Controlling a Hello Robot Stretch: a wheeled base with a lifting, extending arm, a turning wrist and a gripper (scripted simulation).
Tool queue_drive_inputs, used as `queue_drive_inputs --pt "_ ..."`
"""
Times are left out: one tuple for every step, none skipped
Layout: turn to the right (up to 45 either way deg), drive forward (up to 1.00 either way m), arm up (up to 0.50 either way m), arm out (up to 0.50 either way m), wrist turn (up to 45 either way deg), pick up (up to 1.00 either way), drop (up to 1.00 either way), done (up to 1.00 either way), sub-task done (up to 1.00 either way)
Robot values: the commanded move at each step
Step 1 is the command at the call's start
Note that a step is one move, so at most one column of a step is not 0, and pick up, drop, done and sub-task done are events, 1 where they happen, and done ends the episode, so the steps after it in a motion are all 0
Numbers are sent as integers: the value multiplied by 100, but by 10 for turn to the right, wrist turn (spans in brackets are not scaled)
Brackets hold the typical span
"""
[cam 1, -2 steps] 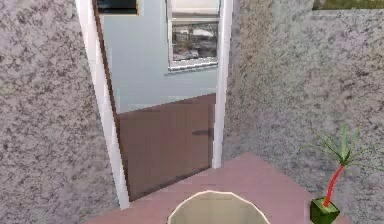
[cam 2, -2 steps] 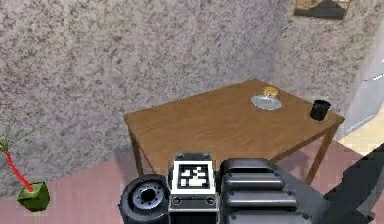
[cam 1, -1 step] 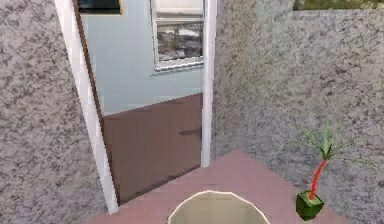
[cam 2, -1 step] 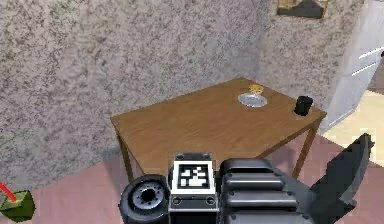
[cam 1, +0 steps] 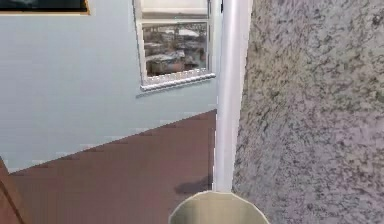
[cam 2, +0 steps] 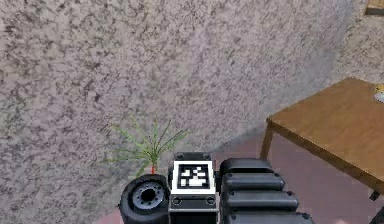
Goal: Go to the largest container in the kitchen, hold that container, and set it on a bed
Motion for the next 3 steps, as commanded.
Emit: queue_drive_inputs --pt "60 0 0 0 0 0 0 0 0" --pt "0 15 0 0 0 0 0 0 0" --pt "-240 0 0 0 0 0 0 0 0"
